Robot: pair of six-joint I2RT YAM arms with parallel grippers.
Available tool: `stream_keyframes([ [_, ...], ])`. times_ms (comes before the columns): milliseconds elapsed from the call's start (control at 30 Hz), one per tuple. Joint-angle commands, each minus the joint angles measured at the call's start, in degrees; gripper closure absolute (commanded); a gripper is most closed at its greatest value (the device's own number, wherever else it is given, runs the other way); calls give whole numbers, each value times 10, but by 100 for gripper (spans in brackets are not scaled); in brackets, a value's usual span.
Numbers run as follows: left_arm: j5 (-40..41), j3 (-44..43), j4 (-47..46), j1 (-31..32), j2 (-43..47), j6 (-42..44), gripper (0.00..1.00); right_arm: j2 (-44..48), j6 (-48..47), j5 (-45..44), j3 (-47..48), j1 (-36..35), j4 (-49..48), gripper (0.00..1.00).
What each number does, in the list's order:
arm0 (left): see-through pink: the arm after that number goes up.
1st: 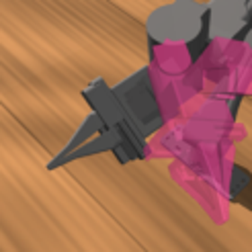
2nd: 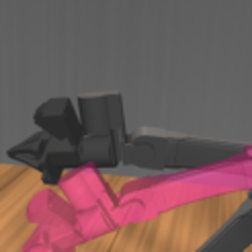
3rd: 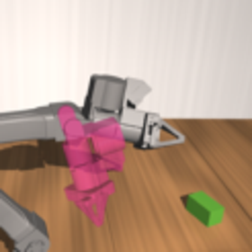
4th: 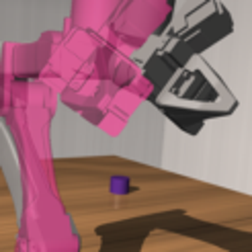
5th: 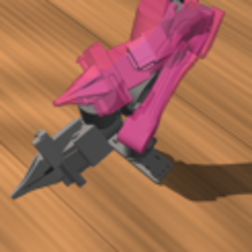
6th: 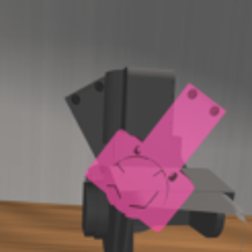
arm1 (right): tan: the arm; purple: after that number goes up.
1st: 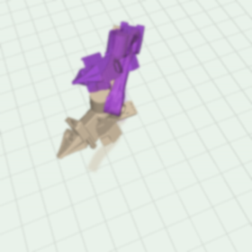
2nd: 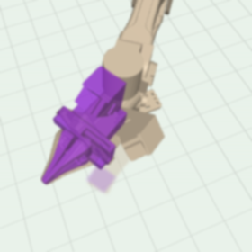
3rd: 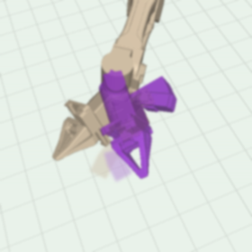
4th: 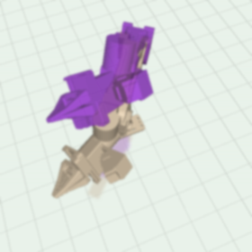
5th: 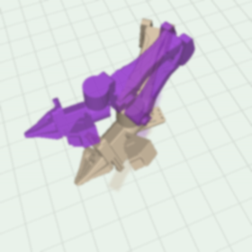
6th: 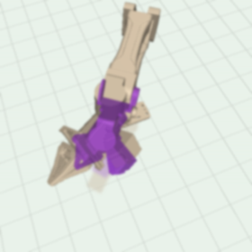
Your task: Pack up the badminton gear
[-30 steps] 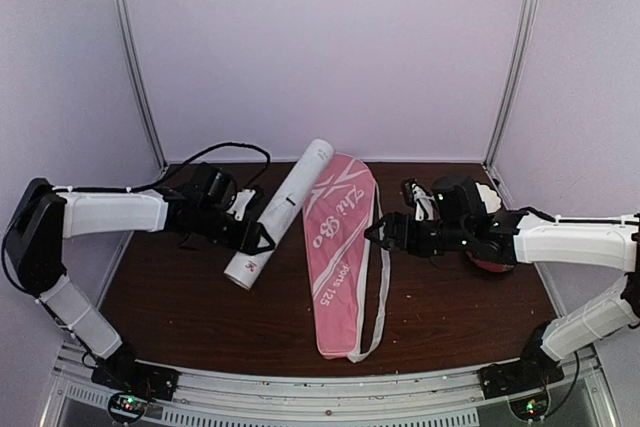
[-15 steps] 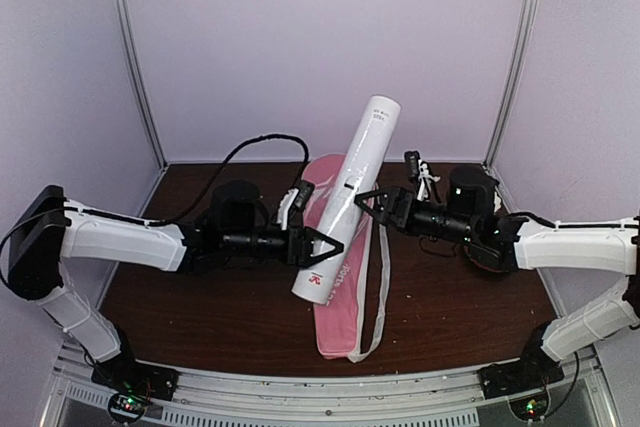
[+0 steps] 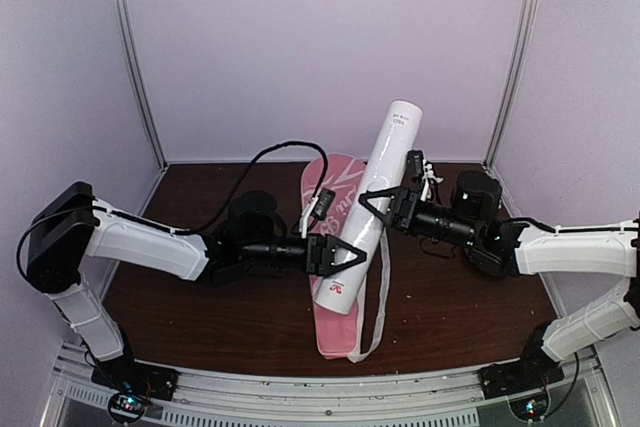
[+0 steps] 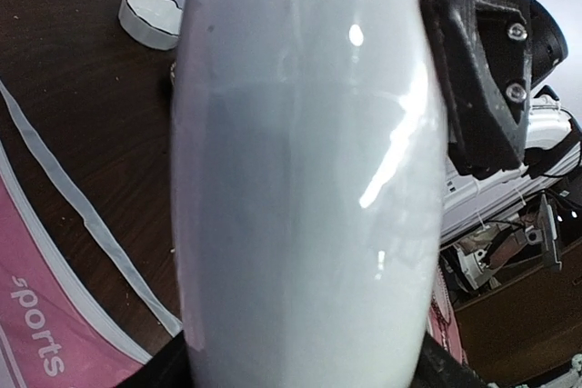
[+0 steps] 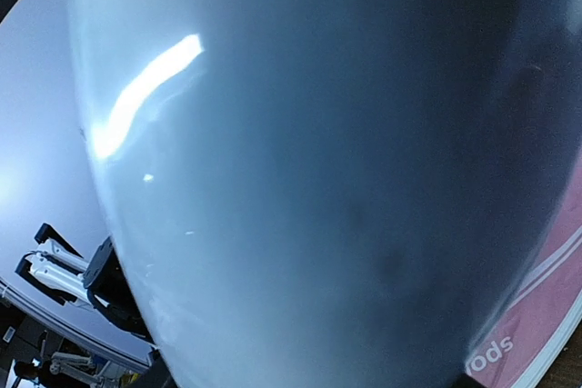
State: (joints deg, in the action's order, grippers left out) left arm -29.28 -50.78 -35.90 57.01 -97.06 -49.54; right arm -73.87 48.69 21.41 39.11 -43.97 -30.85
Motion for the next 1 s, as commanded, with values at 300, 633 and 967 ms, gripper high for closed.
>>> stream_keyframes([
  [300,196,3,300,-28,186,186,2,49,-74,-20,45,50,380,45],
  [633,204,35,322,-51,230,211,2,-166,-147,36,199,113,557,46],
  [967,212,46,328,-64,229,225,2,-340,-213,9,344,147,661,19],
])
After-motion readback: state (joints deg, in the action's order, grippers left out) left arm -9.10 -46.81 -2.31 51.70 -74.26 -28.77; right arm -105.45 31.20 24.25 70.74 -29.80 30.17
